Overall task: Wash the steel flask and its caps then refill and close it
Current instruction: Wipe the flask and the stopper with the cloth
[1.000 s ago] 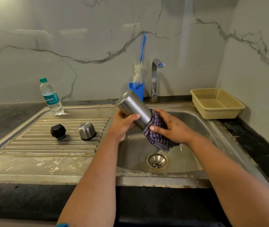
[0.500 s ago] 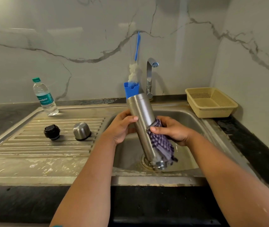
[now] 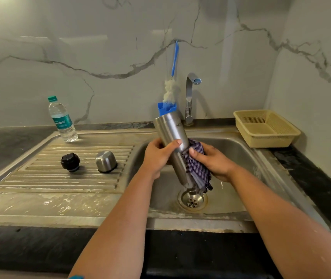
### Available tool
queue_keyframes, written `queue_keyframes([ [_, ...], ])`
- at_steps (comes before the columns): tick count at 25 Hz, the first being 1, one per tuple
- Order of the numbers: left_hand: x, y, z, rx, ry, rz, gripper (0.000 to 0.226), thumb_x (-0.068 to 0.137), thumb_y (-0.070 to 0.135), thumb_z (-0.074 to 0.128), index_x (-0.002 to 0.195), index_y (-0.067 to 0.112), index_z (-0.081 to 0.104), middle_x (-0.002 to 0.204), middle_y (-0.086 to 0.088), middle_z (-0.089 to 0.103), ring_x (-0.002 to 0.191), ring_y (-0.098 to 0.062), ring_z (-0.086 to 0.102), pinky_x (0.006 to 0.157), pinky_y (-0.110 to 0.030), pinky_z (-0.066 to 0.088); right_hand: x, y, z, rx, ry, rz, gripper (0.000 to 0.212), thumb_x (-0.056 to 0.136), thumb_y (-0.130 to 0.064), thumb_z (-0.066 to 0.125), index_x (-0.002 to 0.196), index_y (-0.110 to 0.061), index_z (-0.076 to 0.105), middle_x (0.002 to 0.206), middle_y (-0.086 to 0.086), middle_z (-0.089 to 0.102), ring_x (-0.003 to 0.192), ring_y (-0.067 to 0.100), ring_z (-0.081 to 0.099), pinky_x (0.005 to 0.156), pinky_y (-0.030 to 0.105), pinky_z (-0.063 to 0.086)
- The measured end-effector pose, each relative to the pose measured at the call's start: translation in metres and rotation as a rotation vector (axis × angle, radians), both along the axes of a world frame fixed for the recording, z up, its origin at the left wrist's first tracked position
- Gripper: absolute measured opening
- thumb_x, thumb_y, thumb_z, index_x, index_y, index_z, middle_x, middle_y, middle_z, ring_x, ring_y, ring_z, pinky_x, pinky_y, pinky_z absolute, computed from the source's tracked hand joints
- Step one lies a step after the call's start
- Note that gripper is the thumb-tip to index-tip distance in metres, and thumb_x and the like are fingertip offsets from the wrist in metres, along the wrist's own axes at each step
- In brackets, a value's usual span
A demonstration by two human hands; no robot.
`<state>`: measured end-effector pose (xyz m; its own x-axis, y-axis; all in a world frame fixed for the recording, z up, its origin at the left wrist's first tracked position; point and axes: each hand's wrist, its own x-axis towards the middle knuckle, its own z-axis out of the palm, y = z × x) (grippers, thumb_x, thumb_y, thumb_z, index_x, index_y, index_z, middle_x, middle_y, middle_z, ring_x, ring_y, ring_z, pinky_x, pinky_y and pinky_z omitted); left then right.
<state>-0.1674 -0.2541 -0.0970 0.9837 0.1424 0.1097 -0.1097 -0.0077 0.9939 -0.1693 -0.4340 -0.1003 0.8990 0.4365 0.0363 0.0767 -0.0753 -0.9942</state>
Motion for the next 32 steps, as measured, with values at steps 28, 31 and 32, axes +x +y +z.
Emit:
queue_keyframes([
  [28,-0.078,0.353,0.098,0.611,-0.007,0.426,0.065,0.081,0.028,0.08,0.137,0.011,0.053,0.126,-0.003,0.061,0.11,-0.019,0.055,0.098,-0.035,0.045,-0.047,0.261,0.045,0.342,0.224,-0.172,0.036,0.079,-0.023,0.078,0.107,-0.01,0.06,0.099,0.01,0.07,0.084,0.023,0.07,0.062,0.03,0.058],
  [31,-0.07,0.379,0.087,0.523,0.04,0.428,0.065,0.08,0.027,0.081,0.137,0.01,0.053,0.13,-0.008,0.062,0.119,-0.028,0.059,0.105,-0.047,0.048,-0.045,0.274,0.037,0.308,0.218,-0.185,0.029,0.079,-0.022,0.078,0.099,-0.016,0.059,0.1,0.007,0.07,0.087,0.021,0.069,0.064,0.03,0.058],
  [32,-0.067,0.384,0.082,0.535,0.042,0.421,0.065,0.08,0.027,0.081,0.136,0.011,0.054,0.129,-0.007,0.062,0.119,-0.027,0.058,0.106,-0.048,0.047,-0.043,0.277,0.035,0.303,0.214,-0.186,0.033,0.078,-0.023,0.079,0.102,-0.015,0.059,0.102,0.008,0.07,0.09,0.022,0.069,0.068,0.031,0.059],
])
